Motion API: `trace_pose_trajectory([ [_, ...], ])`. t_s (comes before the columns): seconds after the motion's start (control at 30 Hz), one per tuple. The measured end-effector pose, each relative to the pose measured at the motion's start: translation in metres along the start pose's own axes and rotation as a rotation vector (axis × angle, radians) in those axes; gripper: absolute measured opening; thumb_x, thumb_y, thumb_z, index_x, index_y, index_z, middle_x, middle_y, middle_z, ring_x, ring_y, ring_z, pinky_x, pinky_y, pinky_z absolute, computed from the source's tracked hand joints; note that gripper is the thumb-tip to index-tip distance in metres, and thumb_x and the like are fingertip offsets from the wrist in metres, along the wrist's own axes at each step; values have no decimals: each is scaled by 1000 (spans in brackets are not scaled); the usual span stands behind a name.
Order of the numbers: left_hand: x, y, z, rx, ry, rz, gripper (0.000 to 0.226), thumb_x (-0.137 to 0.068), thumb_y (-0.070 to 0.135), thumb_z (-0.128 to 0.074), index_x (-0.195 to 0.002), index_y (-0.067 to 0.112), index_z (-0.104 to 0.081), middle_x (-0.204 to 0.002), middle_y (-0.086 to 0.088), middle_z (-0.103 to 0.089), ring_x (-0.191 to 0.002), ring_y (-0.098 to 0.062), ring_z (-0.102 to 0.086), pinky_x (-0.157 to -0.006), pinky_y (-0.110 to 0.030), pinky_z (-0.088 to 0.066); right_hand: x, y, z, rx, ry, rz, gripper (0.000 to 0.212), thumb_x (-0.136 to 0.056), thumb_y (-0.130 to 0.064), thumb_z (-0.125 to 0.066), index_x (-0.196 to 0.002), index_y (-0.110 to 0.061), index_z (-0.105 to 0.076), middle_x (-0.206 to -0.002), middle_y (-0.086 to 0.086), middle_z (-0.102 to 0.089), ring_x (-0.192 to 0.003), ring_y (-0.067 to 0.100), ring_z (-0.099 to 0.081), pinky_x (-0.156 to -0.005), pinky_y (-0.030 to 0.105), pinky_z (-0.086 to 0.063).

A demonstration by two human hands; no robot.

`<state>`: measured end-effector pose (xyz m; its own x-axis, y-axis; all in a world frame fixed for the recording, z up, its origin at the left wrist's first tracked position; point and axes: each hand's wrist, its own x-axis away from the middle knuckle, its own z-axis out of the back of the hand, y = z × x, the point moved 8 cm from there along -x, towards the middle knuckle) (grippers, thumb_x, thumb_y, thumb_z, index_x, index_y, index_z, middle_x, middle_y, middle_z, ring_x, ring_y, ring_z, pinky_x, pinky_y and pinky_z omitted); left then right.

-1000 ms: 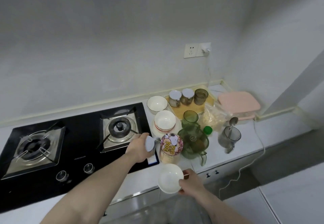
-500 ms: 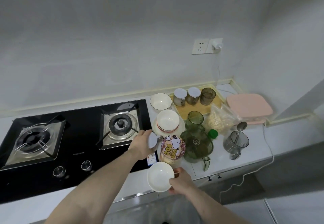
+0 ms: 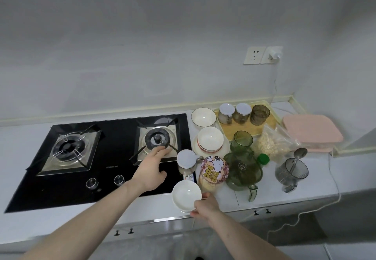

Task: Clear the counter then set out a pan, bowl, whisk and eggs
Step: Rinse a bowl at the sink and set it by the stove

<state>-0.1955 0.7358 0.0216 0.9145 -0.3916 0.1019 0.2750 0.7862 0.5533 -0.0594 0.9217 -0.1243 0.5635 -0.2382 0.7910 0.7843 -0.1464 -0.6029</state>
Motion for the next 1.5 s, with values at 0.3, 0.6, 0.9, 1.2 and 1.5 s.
trace_pose_trajectory([
  [0.3, 57, -35, 13, 65, 36, 104, 68, -75, 6, -64, -137, 30, -53, -141, 16, -40, -107, -11, -55, -93, -20, -46, -11, -20, -39, -83, 13, 20, 38, -80, 12, -53, -111, -7, -58, -115, 16, -63, -98, 40, -66, -50, 35, -59],
  [0.6, 75, -42, 4, 102, 34, 172, 66, -76, 8, -64, -136, 34, -53, -140, 20, -40, -114, -6, -54, -94, -18, -45, -21, -28, -42, -63, 65, 53, 30, -80, 13, -53, -100, -7, -62, -104, 15, -66, -99, 42, -68, -68, 47, -64],
  [0.9, 70, -34, 6, 100, 31, 170, 62, -77, 10, -63, -133, 34, -55, -142, 20, -39, -122, -4, -51, -103, -21, -44, -19, -28, -45, -160, 70, -15, 41, -85, 9, -44, -119, -5, -62, -109, 24, -68, -85, 38, -70, -47, 32, -59],
  [1.2, 73, -22, 10, 89, 6, 128, 61, -77, 12, -63, -134, 34, -55, -140, 21, -39, -124, -6, -51, -103, -22, -45, 7, -25, -36, 9, -90, 1, 45, -94, -14, -60, -136, -15, -44, -117, 7, -58, -91, 24, -65, -64, 40, -64],
  [1.5, 80, 24, 56, 56, 42, -104, 61, -76, 13, -65, -132, 38, -56, -141, 25, -40, -130, 0, -46, -108, -20, -39, 83, -75, 17, 465, -116, 326, 32, -89, -20, -59, -121, -15, -59, -122, 12, -66, -91, 19, -62, -72, 32, -56],
])
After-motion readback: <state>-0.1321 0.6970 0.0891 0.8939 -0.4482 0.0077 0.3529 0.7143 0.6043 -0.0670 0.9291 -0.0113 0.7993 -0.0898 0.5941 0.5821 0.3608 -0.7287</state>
